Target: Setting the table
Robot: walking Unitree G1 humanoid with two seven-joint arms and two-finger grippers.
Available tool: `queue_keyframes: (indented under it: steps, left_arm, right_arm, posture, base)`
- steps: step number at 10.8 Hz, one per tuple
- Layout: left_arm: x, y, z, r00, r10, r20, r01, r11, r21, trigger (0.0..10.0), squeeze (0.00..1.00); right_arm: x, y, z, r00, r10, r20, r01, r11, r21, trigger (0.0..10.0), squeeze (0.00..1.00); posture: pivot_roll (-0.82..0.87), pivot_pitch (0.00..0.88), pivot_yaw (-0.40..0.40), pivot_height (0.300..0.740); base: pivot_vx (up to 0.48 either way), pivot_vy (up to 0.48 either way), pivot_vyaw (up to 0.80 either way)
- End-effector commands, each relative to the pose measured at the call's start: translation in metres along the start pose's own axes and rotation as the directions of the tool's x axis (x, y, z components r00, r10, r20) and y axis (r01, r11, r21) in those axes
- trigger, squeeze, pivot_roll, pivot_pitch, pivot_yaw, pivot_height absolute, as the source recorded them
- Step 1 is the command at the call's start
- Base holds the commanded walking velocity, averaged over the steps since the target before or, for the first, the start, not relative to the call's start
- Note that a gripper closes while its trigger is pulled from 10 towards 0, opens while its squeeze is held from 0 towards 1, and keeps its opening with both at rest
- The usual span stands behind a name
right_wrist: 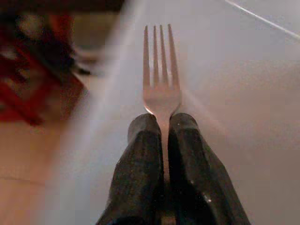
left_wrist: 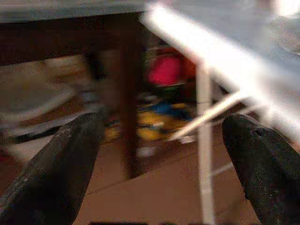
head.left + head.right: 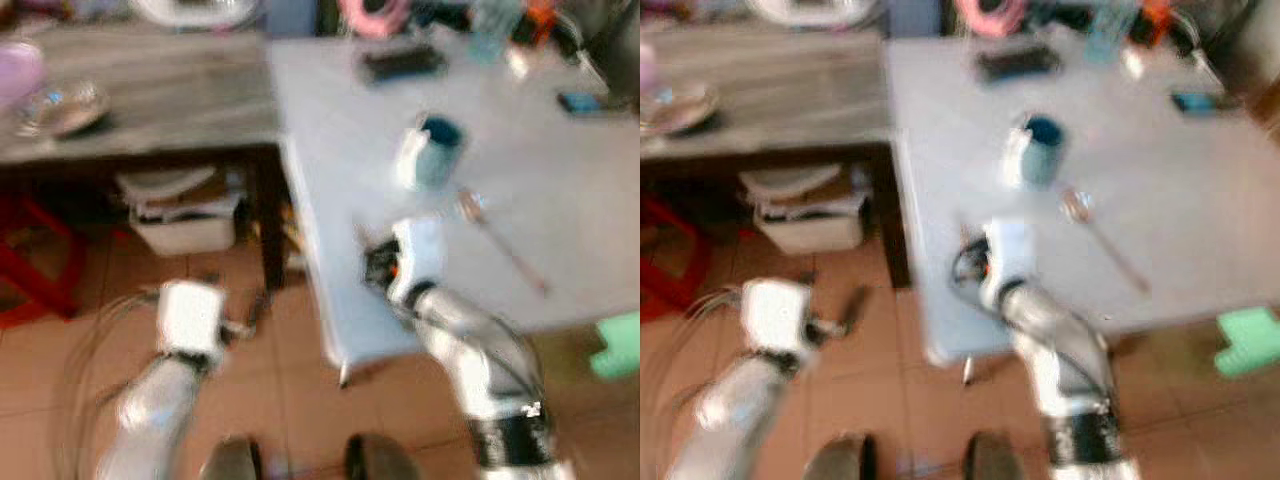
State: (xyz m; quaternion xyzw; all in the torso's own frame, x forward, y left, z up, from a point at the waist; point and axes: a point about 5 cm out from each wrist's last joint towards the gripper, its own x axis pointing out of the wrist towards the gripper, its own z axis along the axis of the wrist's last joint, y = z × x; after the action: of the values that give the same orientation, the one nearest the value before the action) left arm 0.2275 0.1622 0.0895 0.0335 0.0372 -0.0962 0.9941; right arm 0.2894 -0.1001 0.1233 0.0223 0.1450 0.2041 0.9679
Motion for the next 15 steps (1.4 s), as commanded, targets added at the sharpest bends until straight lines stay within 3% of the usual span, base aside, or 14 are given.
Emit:
queue_keyframes:
  steps: [1,7,11,12,13,15]
  left_arm:
    - [0.0,0.009,0.002,0.994,0.107,0.016,-0.107,0.994,0.017,10.0,0.0]
    - [0.014,0.022,0.012,0.977,0.201,0.074,-0.204,0.978,0.033,10.0,0.0]
    - [0.019,0.021,0.019,0.974,0.201,0.109,-0.208,0.976,0.059,10.0,0.0]
    - [0.019,0.018,0.019,0.974,0.191,0.119,-0.199,0.978,0.067,10.0,0.0]
    - [0.02,0.015,0.02,0.975,0.181,0.129,-0.191,0.979,0.071,10.0,0.0]
    - [0.021,0.011,0.023,0.975,0.168,0.147,-0.18,0.981,0.067,10.0,0.0]
  right_arm:
    - [-0.001,-0.003,-0.004,0.999,-0.016,0.03,0.017,1.0,-0.025,0.0,0.0]
    - [0.006,-0.022,0.018,0.969,-0.106,0.225,0.13,0.987,-0.094,0.0,0.0]
    - [0.002,-0.027,0.021,0.955,-0.122,0.272,0.156,0.982,-0.107,0.0,0.0]
    - [0.002,-0.027,0.023,0.95,-0.119,0.288,0.161,0.978,-0.13,3.8,0.0]
    - [0.002,-0.029,0.024,0.945,-0.137,0.298,0.183,0.974,-0.134,10.0,0.0]
    - [0.001,-0.034,0.029,0.93,-0.167,0.326,0.219,0.967,-0.131,10.0,0.0]
  posture:
    - [0.04,0.155,-0.009,0.74]
    - [0.04,0.129,0.001,0.74]
    - [0.04,0.13,0.001,0.74]
    - [0.04,0.13,0.002,0.74]
    - [0.04,0.13,0.003,0.74]
    - [0.04,0.13,0.003,0.74]
  base:
    - [0.0,0.476,0.0]
    - [0.0,0.477,0.0]
    - [0.0,0.48,0.0]
    - [0.0,0.439,0.0]
    - [0.33,0.349,0.0]
    - [0.476,0.0,0.0]
